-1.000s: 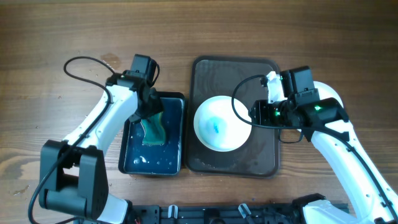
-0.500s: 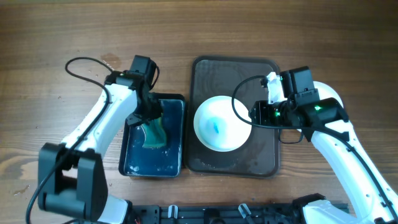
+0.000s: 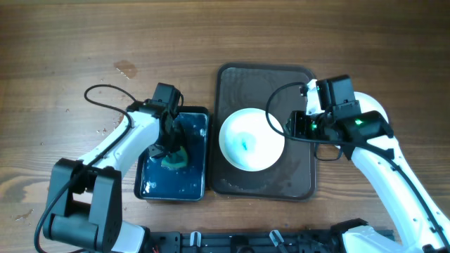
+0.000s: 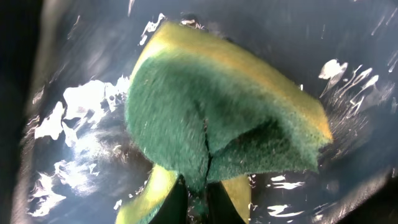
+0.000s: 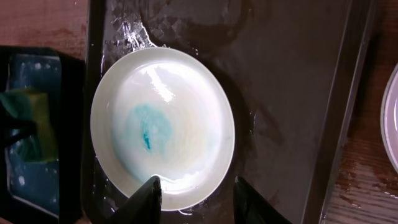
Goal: Clean dirty plates on tray and stack at the side
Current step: 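Grasp the green sponge in the water tray with the left gripper, then scrub the last plate with the sponge while the right gripper holds its rim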
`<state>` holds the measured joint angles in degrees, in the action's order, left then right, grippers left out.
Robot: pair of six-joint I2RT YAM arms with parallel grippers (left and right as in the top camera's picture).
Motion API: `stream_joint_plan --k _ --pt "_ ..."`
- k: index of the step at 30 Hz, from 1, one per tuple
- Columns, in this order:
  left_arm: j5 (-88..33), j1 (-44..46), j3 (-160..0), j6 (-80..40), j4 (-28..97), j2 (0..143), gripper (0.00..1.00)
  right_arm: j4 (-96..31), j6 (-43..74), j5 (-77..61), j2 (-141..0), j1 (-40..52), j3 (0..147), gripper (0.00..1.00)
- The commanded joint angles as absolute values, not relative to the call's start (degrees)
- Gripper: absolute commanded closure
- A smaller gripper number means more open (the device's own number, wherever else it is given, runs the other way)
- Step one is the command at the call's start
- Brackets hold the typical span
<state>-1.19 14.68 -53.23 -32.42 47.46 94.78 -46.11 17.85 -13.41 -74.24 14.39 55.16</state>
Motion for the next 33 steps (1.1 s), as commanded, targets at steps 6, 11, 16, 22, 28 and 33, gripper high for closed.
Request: stream_joint_plan --k 6,11,16,22,28,33 --pt "-1.43 14.0 -65.73 -27.11 60.07 87.13 0.96 -44.25 10.28 -19.86 -85.62 10.85 54.65 0.61" --pt "-1.48 13.98 -73.52 -24.8 66.19 85.67 0.96 -43.29 7.6 -19.7 -92.01 10.85 54.65 0.62" --pt "-5.91 15.18 -75.88 -24.84 65.34 85.86 0.96 -39.81 7.66 -19.14 -96.97 10.85 54.65 0.65" --pt "-9.61 19.9 -75.88 -28.69 60.14 86.83 0.96 -36.58 9.63 -19.55 -102.1 11.09 54.63 0.94" --pt "-11.27 26.89 -75.85 -34.2 51.75 92.47 0.96 -35.14 15.64 -13.37 -102.78 11.07 54.63 0.96" --pt "-14.39 33.01 -75.85 -36.99 43.77 101.47 0.96 -36.21 15.55 -13.34 -102.78 11.07 54.63 0.96"
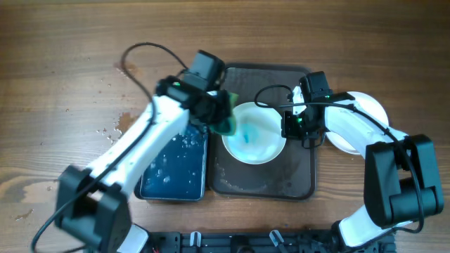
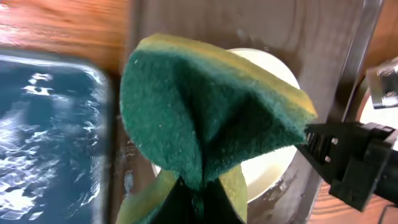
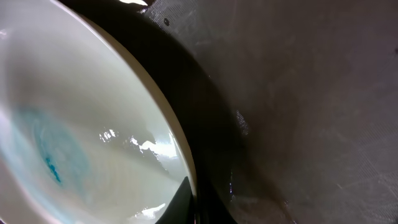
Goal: Clean dirty plates on tray and stack at the side
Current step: 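Scrub the last plate with the sponge while the right gripper holds its rim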
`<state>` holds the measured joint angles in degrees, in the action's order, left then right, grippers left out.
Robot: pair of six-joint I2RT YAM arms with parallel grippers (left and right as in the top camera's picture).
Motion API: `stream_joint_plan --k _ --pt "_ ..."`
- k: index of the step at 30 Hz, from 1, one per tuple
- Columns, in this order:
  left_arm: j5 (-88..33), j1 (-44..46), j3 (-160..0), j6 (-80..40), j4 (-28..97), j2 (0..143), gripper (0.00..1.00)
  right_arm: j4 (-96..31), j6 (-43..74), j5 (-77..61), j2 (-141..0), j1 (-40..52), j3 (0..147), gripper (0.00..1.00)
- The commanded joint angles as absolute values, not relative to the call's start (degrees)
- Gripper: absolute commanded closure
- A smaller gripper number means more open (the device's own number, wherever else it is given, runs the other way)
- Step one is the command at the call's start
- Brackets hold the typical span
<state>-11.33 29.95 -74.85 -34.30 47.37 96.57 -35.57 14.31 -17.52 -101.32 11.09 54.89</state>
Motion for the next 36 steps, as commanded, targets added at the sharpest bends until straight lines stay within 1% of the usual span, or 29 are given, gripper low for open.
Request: stream_joint_plan --k 1,3,7,8,10,12,14,20,22,25,30,36 --pt "-15.79 34.09 -75.85 -36.95 41.5 103.53 0.96 -36.29 15.51 -13.34 -102.78 11.07 54.63 0.96" --pt "-19.51 36.25 -75.85 -36.97 36.23 108.01 0.96 -36.49 15.4 -13.37 -102.78 11.07 54.63 0.96" --pt "-21.65 39.31 -75.85 -38.04 28.58 115.2 0.96 -37.06 15.14 -13.54 -102.78 11.07 54.63 0.96" --pt "-21.19 39.44 -75.85 -38.02 29.1 116.07 0.96 -37.15 15.14 -13.56 -102.78 11.07 54.63 0.95" --pt "-15.51 39.11 -75.85 -38.02 32.93 116.31 0.96 -37.19 15.16 -13.56 -102.78 11.07 54.63 0.96" --pt "-2.37 38.13 -75.88 -37.95 40.18 116.27 0.96 -37.15 15.14 -13.56 -102.78 11.07 54.63 0.96" --pt "3.7 36.6 -75.88 -37.65 45.04 116.25 0.96 -37.15 15.0 -13.54 -102.78 11.07 54.63 0.96" --pt "4.73 32.1 -77.71 -33.23 49.32 114.89 0.96 -37.12 14.98 -13.54 -102.78 11.07 54.63 0.96" --pt "2.17 31.99 -78.19 -33.19 48.12 114.41 0.96 -37.1 14.98 -13.54 -102.78 11.07 54.63 0.96" --pt "-9.34 33.26 -77.65 -33.23 43.07 114.61 0.96 -37.1 14.98 -13.54 -102.78 11.07 54.63 0.96" --pt "-21.65 39.94 -77.56 -33.47 32.86 117.21 0.96 -37.17 14.96 -13.54 -102.78 11.07 54.63 0.96" --pt "-24.97 46.28 -77.56 -33.5 28.21 119.2 0.96 -37.56 14.98 -13.54 -102.78 11.07 54.63 0.96"
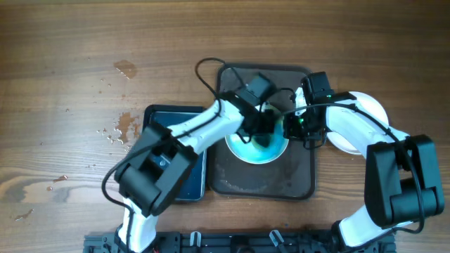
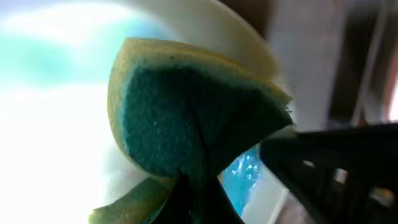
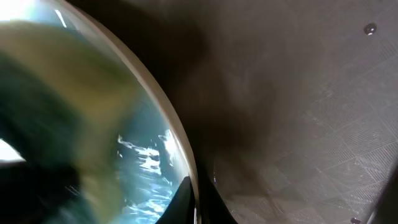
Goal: Clean dirty plates on tray and stack at the side
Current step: 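Scrub the last plate with the sponge while the right gripper holds its rim, then return the sponge to the water tray with the left gripper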
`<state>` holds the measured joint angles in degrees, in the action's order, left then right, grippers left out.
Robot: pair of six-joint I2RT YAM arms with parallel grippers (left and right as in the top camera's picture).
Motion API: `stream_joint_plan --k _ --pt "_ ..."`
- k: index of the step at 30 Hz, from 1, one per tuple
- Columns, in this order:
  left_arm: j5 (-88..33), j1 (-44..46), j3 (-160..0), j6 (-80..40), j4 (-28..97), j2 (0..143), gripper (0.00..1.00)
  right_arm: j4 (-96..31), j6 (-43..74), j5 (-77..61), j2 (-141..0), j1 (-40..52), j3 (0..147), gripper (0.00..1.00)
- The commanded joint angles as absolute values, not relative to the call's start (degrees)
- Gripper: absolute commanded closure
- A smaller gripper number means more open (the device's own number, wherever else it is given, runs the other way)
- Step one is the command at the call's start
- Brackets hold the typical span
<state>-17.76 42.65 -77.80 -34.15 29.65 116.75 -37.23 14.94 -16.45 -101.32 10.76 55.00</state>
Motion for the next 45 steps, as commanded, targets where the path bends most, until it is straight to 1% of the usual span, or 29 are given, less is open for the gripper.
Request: stream_joint_plan --k 1,4,10,11,12,13,16,18,21,23,27,28,30,33,35,38,41,43,44,45 --pt "-25.58 46.57 -77.56 -33.5 28.18 119.2 0.96 -37.56 14.96 -13.54 -102.78 11.07 54.63 0.96" --pt "-30.76 46.35 -77.58 -33.43 28.01 119.2 0.96 -37.56 14.98 -13.54 -102.78 11.07 54.63 0.96" --pt "-29.98 43.0 -77.58 -33.21 33.67 119.15 0.96 -37.8 14.98 -13.54 -102.78 11.07 54.63 0.96" --pt "-26.68 41.5 -77.58 -33.26 37.04 118.83 0.96 -37.78 14.96 -13.54 -102.78 11.07 54.63 0.96" --pt "-18.46 39.18 -77.58 -33.26 42.09 117.36 0.96 -37.8 14.96 -13.54 -102.78 11.07 54.63 0.96" --pt "-13.58 38.04 -77.58 -33.26 44.42 116.2 0.96 -37.8 14.96 -13.54 -102.76 11.07 54.63 0.96" --pt "-4.32 35.7 -77.58 -33.26 48.23 113.91 0.96 -37.82 14.96 -13.56 -102.78 11.07 54.63 0.96" --pt "-0.62 34.5 -77.58 -33.26 50.17 113.34 0.96 -38.06 14.94 -13.54 -102.78 11.07 54.63 0.96" --pt "-0.43 32.97 -77.58 -33.47 50.96 112.42 0.96 -38.2 14.9 -13.54 -102.76 11.07 54.63 0.96" --pt "-3.46 32.03 -77.58 -33.47 50.92 110.13 0.96 -38.22 14.9 -13.56 -102.76 11.07 54.63 0.96" --pt "-12.75 30.24 -77.58 -33.3 51.33 99.46 0.96 -38.44 14.92 -13.54 -102.76 11.07 54.63 0.96" --pt "-13.06 29.43 -77.58 -33.23 52.23 96.64 0.96 -38.46 14.94 -13.56 -102.76 11.07 54.63 0.96" --pt "-11.42 26.72 -77.58 -32.69 55.83 91.46 0.96 -38.44 14.87 -13.54 -102.76 11.07 54.63 0.96" --pt "-1.56 20.32 -77.58 -31.73 65.76 88.14 0.96 -38.41 13.47 -13.54 -102.76 11.07 54.63 0.96" --pt "4.16 17.63 -76.25 -31.73 68.97 88.4 0.96 -38.33 13.45 -13.54 -102.78 11.07 54.63 0.96" --pt "5.04 14.96 -67.29 -31.75 64.82 88.4 0.96 -36.58 12.93 -13.56 -102.76 11.07 54.63 0.96" --pt "4.71 14.46 -55.0 -31.97 53.28 88.4 0.96 -33.63 10.7 -13.58 -102.78 11.07 54.63 0.95" --pt "2.04 14.46 -52.47 -31.94 49.87 88.4 0.96 -33.8 10.81 -13.54 -102.76 11.07 54.68 0.96" --pt "1.41 14.44 -52.93 -31.92 49.93 88.33 0.94 -34.39 10.92 -13.47 -102.48 11.05 55.0 0.96" --pt "0.91 14.44 -53.65 -31.9 50.41 88.03 0.87 -35.66 10.81 -12.8 -101.97 11.07 55.86 0.96"
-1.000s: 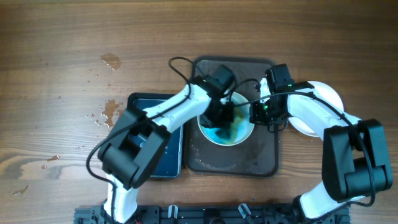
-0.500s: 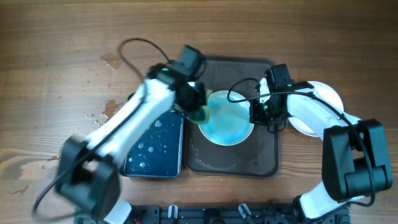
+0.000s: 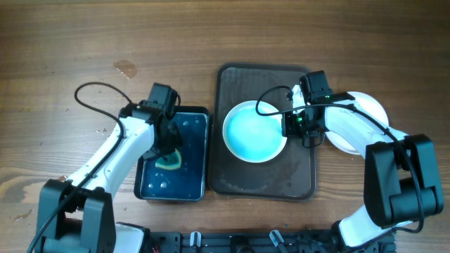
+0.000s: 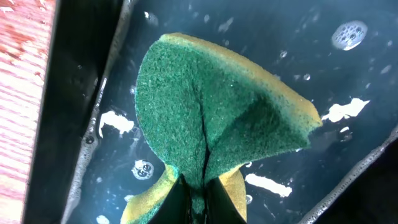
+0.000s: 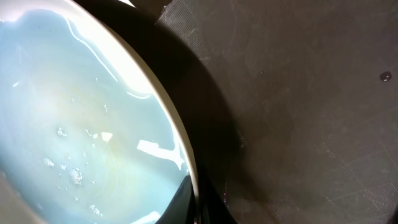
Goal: Clean dirty plates on tray and stack at the side
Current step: 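Return the sponge to the water tray with the left gripper, then lift the plate with the right gripper and rinse it over the water tray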
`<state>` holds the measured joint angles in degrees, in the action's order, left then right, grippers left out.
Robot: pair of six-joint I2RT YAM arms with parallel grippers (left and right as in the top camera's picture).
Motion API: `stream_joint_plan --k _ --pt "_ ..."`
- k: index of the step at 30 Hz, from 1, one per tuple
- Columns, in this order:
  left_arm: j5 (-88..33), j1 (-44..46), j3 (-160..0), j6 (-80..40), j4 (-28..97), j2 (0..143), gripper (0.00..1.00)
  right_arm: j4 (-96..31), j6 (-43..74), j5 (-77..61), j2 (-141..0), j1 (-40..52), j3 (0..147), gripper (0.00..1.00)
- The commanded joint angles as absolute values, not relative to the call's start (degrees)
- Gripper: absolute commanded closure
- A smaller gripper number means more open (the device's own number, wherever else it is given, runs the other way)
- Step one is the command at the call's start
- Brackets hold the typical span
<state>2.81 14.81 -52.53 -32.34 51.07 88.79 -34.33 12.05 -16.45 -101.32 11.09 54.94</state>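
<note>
A white plate (image 3: 253, 132), wet with a pale blue film, lies on the dark tray (image 3: 230, 179). My right gripper (image 3: 287, 125) is shut on the plate's right rim; in the right wrist view the rim (image 5: 180, 149) runs down between the fingertips. My left gripper (image 3: 167, 151) is shut on a folded green-and-yellow sponge (image 4: 217, 118) and holds it in the blue water of the black tub (image 3: 144, 190). A second white plate (image 3: 369, 112) lies to the right of the tray, partly hidden by my right arm.
Water drops (image 3: 125, 68) and small splashes lie on the wooden table left of the tub. The tub stands close against the tray's left side. Cables loop over both arms.
My left gripper has moved with the sponge from the plate back to the tub on the left. The plate now shows an even pale blue film. The right gripper still holds the rim.
The sponge was first in the tub in my left gripper while my right gripper stood open by the plate, which had a blue stain. Then the right gripper was shut on the rim. The sponge came over the plate, lay on it, and is now back in the tub.
</note>
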Motion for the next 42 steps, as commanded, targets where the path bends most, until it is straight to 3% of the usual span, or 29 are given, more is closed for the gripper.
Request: stream_joint_plan --k 1,7,10,13,17,18,25,32,42 --pt "0.8 14.46 -55.02 -31.73 51.53 87.57 0.81 -38.11 10.02 -11.9 -100.73 11.07 57.49 0.96" --pt "0.67 14.37 -63.16 -31.7 58.0 82.91 0.47 -57.3 7.03 -12.01 -94.43 11.99 68.66 0.96" --pt "0.47 12.6 -67.0 -31.73 62.08 79.35 0.41 -64.47 6.15 -11.99 -94.28 17.43 74.26 0.96" --pt "0.45 7.03 -71.9 -31.75 67.0 75.02 0.31 -63.2 8.25 -11.27 -94.28 27.05 76.62 0.96" --pt "0.21 -2.98 -76.53 -31.75 71.64 69.43 0.18 -52.12 13.58 -3.9 -94.59 39.07 76.62 0.96" --pt "0.01 -5.72 -76.53 -31.75 71.64 67.68 0.0 -48.45 13.63 -1.48 -94.74 41.58 76.62 0.96" --pt "0.05 -11.86 -76.51 -31.75 72.95 64.62 0.0 -31.35 11.7 23.73 -95.98 52.05 76.62 0.96" --pt "0.05 -11.86 -76.51 -31.75 71.77 65.04 0.0 -28.01 9.91 44.64 -94.7 58.43 76.62 0.96" --pt "0.05 -11.86 -76.51 -31.75 71.77 65.06 0.0 -25.69 -3.16 69.65 -94.65 70.39 76.62 0.96"
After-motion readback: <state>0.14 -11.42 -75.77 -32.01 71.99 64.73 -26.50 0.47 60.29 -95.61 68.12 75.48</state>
